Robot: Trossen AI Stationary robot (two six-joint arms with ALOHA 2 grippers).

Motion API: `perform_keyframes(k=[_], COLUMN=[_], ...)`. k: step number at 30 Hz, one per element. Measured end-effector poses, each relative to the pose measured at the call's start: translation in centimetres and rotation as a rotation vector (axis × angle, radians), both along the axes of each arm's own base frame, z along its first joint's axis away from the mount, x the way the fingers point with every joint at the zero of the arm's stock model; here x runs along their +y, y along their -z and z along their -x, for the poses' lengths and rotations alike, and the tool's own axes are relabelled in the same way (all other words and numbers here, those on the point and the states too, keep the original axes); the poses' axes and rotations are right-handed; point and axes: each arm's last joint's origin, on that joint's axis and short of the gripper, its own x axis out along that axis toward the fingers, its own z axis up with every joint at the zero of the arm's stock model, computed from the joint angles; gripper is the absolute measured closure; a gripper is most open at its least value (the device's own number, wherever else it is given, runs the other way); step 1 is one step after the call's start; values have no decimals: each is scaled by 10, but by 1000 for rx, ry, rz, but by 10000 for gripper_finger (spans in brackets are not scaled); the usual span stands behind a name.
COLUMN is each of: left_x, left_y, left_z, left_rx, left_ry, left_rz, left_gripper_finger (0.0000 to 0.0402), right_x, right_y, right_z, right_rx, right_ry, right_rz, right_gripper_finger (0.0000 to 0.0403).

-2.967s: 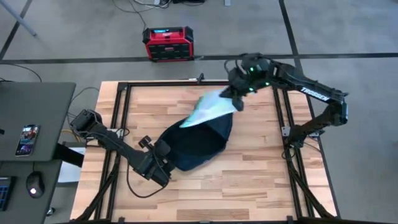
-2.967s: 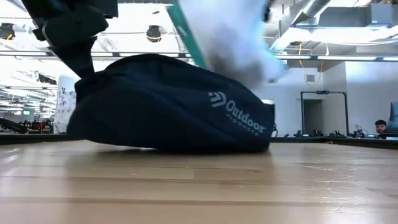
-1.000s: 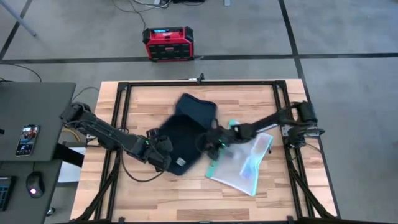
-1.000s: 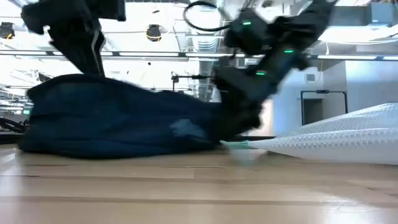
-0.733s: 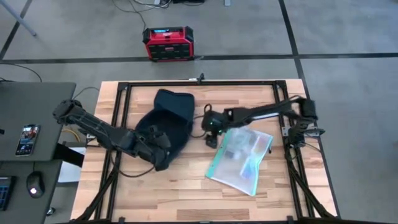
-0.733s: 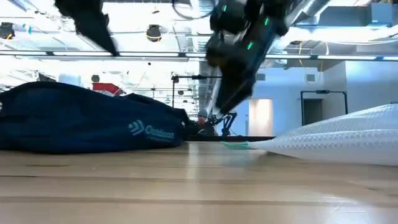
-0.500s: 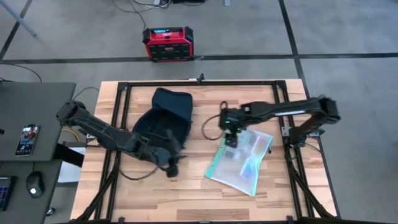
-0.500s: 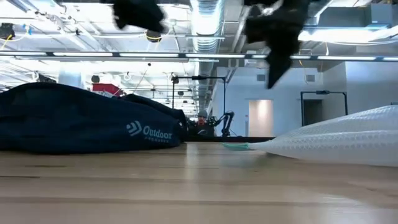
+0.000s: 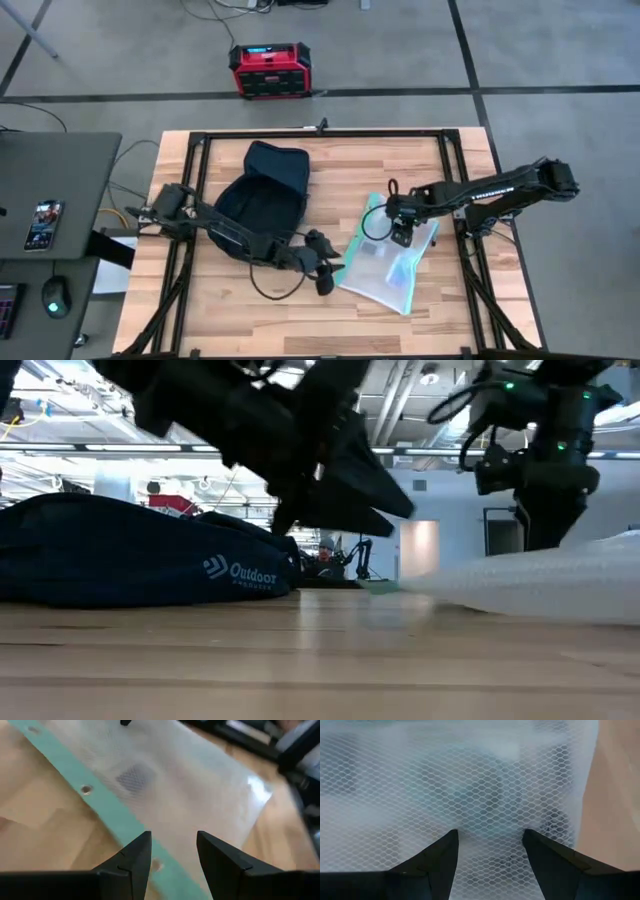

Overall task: Unpack backpack
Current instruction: Remove the pill organizer from the zip bag

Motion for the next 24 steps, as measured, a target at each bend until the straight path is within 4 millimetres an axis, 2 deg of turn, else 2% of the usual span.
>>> perform_keyframes(k=[3, 6, 8, 14, 16, 20, 24], left_x=[-3, -2, 6, 36, 49, 70, 76], left_y=[15, 34, 46, 57, 50, 17, -48], left_z=[-8, -13, -15, -14, -11, -7, 1], left_rx=[-31, 91, 180, 347, 379, 368, 214], left_ry=[16, 1, -38, -112, -126, -102, -55], left_rz=[36, 6, 4, -35, -78, -204, -301], left_gripper_finger=[258, 258, 258, 258, 258, 258, 258], right_x=[5, 14, 21, 52, 66, 85, 91], right_y=[5, 4, 3, 0, -3, -22, -50], right_z=[3, 1, -2, -5, -9, -22, -21], right_rx=[5, -37, -64, -158, -219, -442, -509], right_ry=[27, 71, 113, 306, 298, 142, 34], right_rz=[-3, -28, -58, -228, -313, -424, -391], right_gripper_finger=[182, 182, 182, 182, 182, 182, 182])
